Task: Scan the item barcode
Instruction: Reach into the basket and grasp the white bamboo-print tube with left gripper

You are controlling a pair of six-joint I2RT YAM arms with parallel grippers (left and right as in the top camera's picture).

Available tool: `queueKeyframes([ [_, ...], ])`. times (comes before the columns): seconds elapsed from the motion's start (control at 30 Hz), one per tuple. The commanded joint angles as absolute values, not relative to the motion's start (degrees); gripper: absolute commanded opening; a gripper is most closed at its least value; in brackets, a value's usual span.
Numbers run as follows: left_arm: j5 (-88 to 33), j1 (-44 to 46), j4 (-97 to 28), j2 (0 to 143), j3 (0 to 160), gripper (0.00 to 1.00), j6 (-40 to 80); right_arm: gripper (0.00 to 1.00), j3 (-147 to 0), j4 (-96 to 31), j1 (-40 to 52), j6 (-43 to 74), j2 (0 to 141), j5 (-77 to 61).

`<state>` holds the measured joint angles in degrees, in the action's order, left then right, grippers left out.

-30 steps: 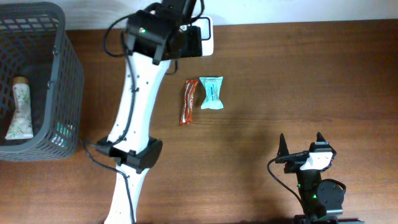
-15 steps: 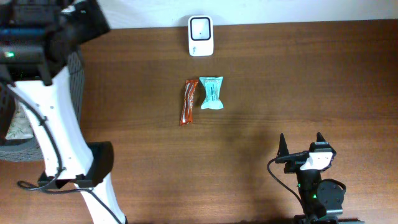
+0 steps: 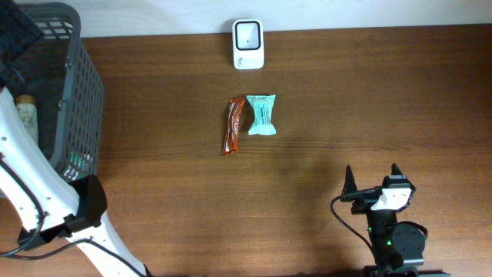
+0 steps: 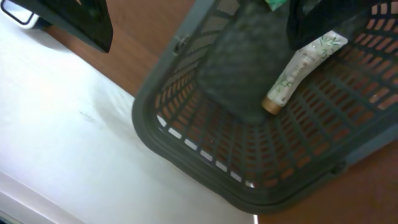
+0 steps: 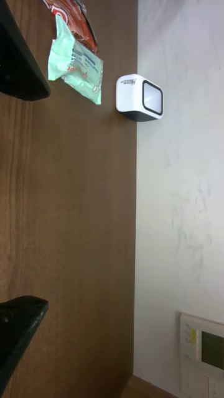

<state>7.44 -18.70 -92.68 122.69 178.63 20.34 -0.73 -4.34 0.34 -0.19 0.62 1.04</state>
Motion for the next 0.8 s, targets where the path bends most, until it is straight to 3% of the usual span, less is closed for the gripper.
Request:
queueKeyframes([
  [0.0, 7.29, -21.37, -92.42, 121.71, 178.87, 0.85, 19.62, 0.98, -0.32, -4.58, 0.01, 0.03, 0.21, 1.76],
  [0.17, 7.27, -24.34, -93.10, 122.91, 178.87, 0.77, 19.55, 0.99, -0.32, -4.58, 0.01, 0.05, 0.21, 1.76],
  [0.47, 4.86, -24.51, -92.36, 127.07, 173.66, 0.76, 16.10, 0.99, -0.32, -4.58, 0.01, 0.05, 0.21, 1.76],
  [0.77, -5.58, -23.97, -92.27, 127.09, 172.48, 0.77, 4.21, 0.99, -0.32, -4.58, 0.01, 0.03, 0.21, 1.76],
])
